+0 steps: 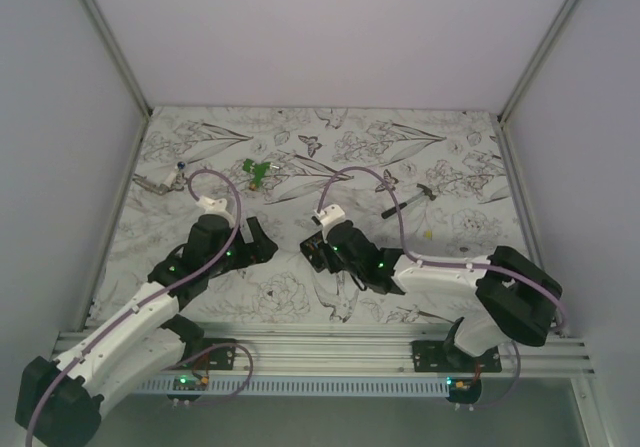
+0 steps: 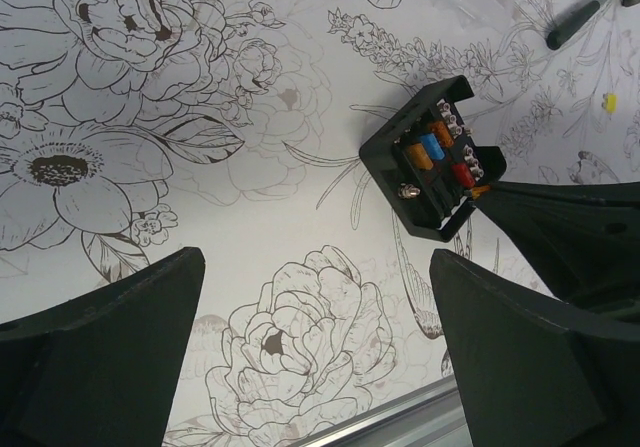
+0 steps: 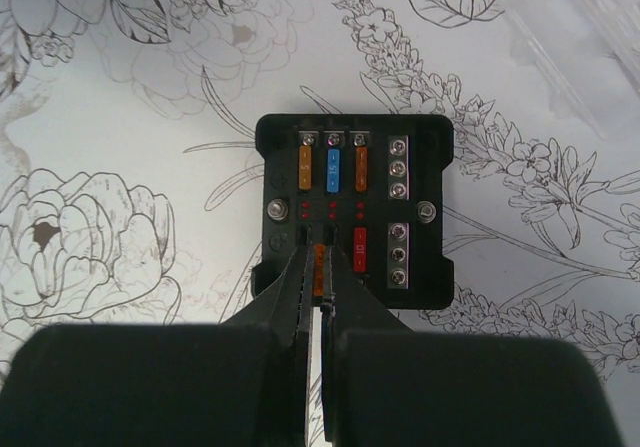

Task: Snap on the fuse box
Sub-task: Install the fuse at the fuse box base.

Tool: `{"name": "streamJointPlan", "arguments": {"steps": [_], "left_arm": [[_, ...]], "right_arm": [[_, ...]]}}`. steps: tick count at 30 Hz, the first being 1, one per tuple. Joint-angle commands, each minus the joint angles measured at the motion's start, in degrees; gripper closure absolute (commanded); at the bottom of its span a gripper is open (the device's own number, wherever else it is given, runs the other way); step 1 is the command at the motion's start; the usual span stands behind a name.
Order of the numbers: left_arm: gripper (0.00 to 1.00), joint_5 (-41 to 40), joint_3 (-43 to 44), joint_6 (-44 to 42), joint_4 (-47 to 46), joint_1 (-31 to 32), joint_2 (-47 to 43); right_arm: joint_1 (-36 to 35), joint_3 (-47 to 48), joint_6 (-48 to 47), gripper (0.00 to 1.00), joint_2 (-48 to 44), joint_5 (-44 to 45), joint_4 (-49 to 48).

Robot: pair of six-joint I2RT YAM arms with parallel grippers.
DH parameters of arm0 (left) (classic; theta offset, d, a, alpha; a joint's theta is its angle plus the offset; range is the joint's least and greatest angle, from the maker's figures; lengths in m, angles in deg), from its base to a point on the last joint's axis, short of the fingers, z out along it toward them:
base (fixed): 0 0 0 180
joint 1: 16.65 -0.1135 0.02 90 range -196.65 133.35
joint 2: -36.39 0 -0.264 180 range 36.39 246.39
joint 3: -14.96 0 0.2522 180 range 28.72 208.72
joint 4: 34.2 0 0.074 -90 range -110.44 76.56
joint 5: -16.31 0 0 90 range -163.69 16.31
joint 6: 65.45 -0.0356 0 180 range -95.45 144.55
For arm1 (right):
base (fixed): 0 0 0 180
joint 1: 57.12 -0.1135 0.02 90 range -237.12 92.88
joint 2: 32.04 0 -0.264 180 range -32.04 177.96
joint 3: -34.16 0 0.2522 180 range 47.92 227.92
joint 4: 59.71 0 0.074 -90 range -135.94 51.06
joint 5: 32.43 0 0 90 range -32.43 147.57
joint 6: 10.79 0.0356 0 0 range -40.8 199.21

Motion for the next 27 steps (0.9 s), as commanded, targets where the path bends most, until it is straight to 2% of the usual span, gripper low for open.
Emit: {"name": "streamJointPlan", "arguments": {"steps": [1,10,27], "left_arm": [[0.00,0.79,-0.90,1.05,0.71,-0.58,0.07],[0.00,0.77,-1.03,1.70,0.78,-0.60,0.16],[0.00,1.27,-1.03,2.43,0.79,-0.60,0.14]], "right_arm": [[-0.82,-0.52,1.39,1.00,1.86,3.15,-4.27],[-1.00,-1.49,1.85,1.00,3.37,5.18,-7.33],[-1.03,-0.48,2.09,1.00,7.45,5.35,-7.39]]}}
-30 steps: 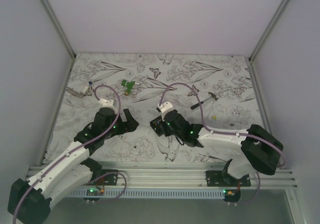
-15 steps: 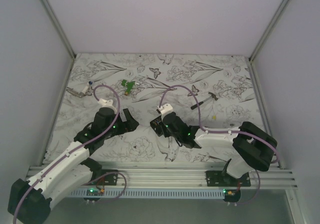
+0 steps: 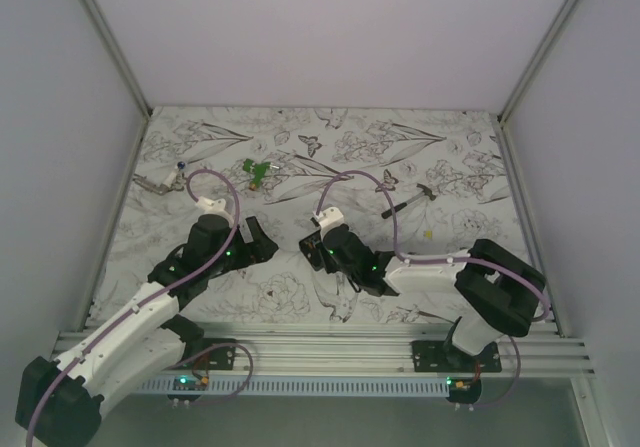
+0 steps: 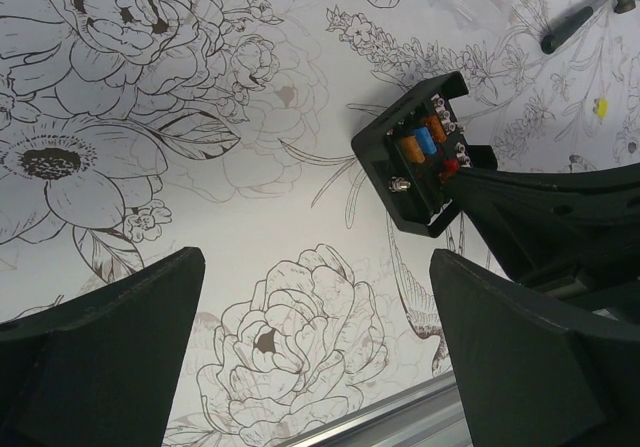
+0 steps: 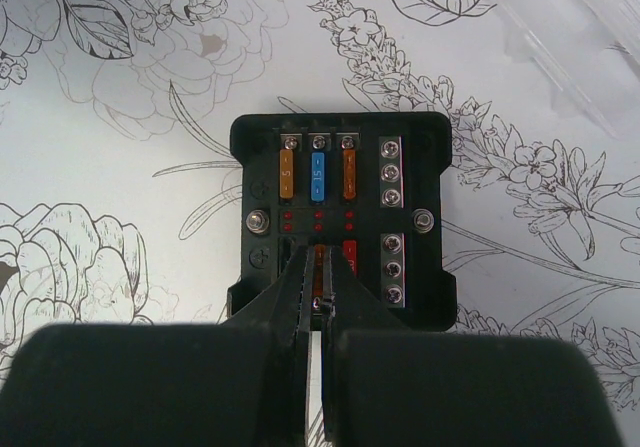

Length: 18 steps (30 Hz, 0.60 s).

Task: Snap on the fuse box
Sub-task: Install the fuse at the fuse box base.

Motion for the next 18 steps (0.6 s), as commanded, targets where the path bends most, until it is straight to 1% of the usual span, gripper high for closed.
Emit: {"name": "streamJointPlan", "arguments": {"steps": [1,6,11,18], "left_arm": [[0.01,0.90,-0.97,0.88,0.78,-0.47,0.14],[0.00,1.00,-0.97,1.24,0.79,-0.46,-0.01],[0.00,0.81,-0.98,1.46,0.72,-0.45,0.06],[0.00,0.58,-0.97,1.88,0.66,-0.43,0.13]], "right_arm": [[-0.66,0.96,0.76,1.00,1.57,1.74,0.29],[-0.72,1.51,0.19,1.00,1.01,3.51,3.56],[-0.67,0.30,-0.68,1.00,-3.75,5.42,5.77],[-0.66,0.67,-1.23,1.00,-4.74,4.33,5.01]]}}
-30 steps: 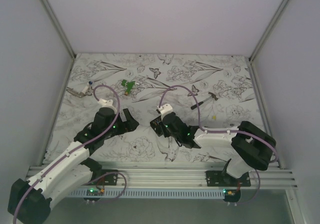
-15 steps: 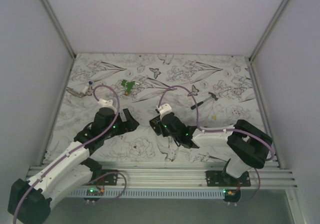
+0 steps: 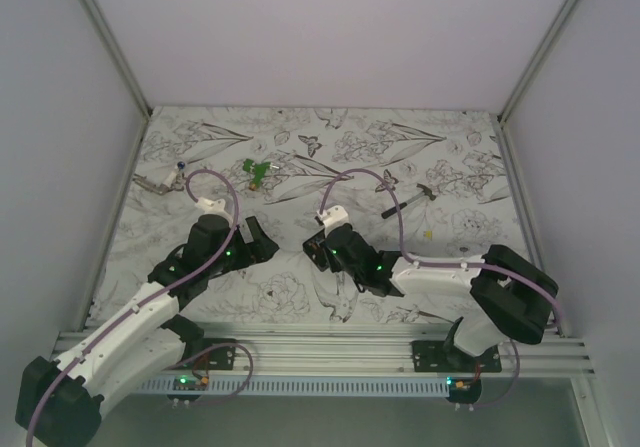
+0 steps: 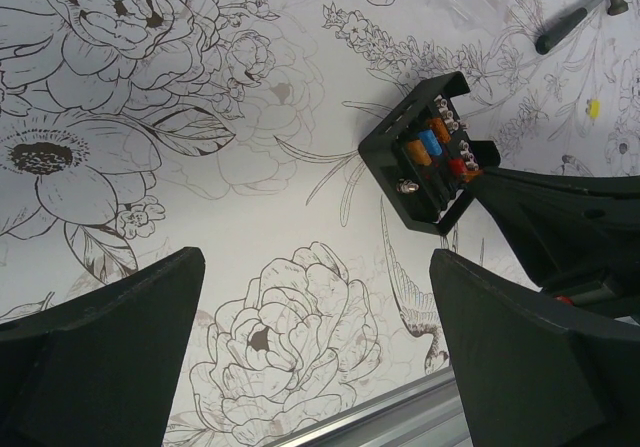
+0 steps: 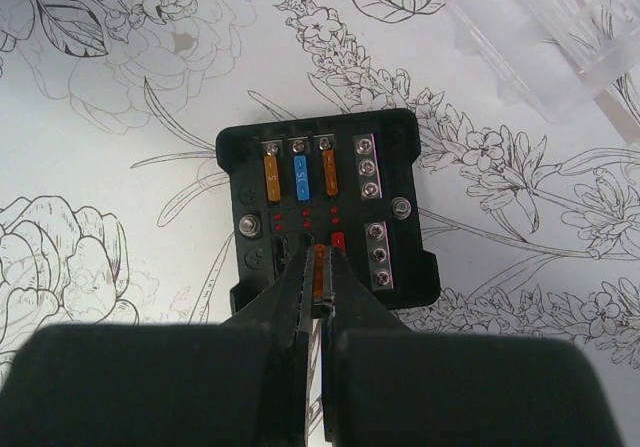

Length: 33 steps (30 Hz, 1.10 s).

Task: Snap on the fuse box
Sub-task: Install the fuse at the fuse box base.

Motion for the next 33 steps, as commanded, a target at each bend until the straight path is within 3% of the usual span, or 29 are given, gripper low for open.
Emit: {"name": "streamJointPlan", "arguments": {"steps": [1,33], "left_arm": [[0.01,0.17,-0.93,0.64,0.65,-0.38,0.07],[0.00,0.04,-1.10,0.92,0.57,-0.49,0.34]], "right_arm": [[-0.35,0.75,-0.85,1.00,-0.24,1.02,-0.51],[-0.24,1.03,-0.37,1.00,1.79,-0.62,-4.54]]}}
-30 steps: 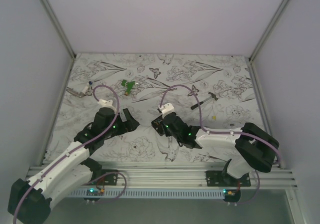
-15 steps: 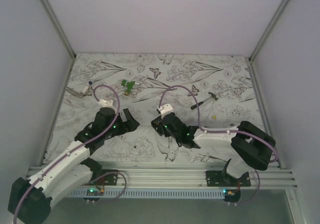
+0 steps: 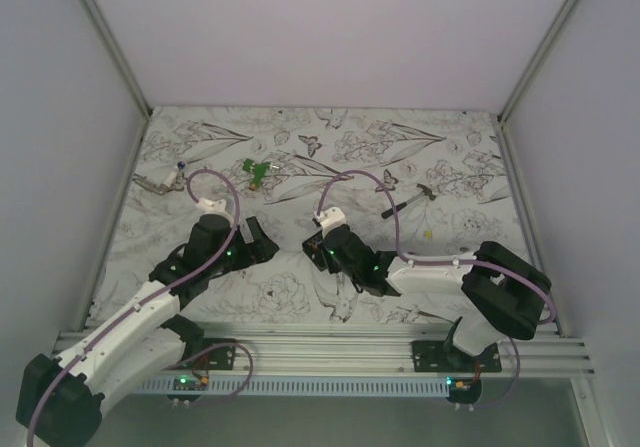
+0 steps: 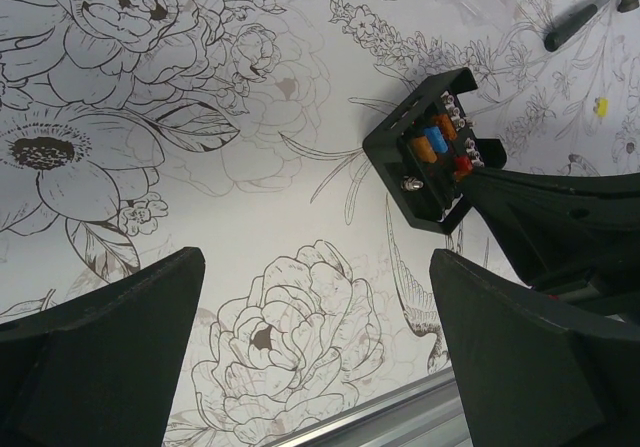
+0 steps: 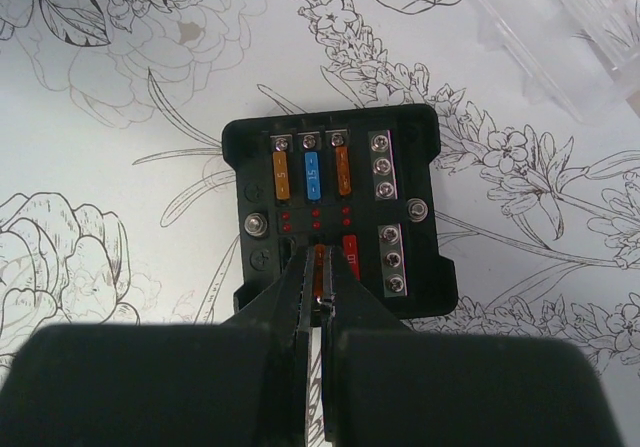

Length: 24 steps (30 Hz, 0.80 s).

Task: Snap on the fuse box
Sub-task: Install the fuse at the fuse box base.

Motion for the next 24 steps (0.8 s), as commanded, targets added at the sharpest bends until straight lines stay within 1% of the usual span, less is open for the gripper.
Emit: {"name": "streamJointPlan", "arguments": {"steps": [1,10,12,16,24], "left_arm": [[0.00,0.15,-1.01,0.68,0.56,-0.45,-0.47],[0.00,0.20,-1.02,0.77,0.60,-0.45,-0.58],[0.00,0.15,-1.01,0.79,0.61,-0.45,-0.58],[0.00,0.27,-1.01,0.69,0.53,-0.45,-0.62],[0.01,0.37,-0.90,0.77,0.59,-0.45,-0.64]], "right_arm": [[-0.26,0.92,-0.19,1.00,-0.38,0.71,-3.15],[-0.17,1.68,0.04,1.00,0.40,0.82,-3.27],[-0.17,1.71,0.06,1.00,2.23,0.78,-3.04],[-0.17,1.64,-0.08,1.00,2.91,0.73,-2.23],[-0.08,1.35,-0.92,1.00,1.65,0.63,-0.93]]}}
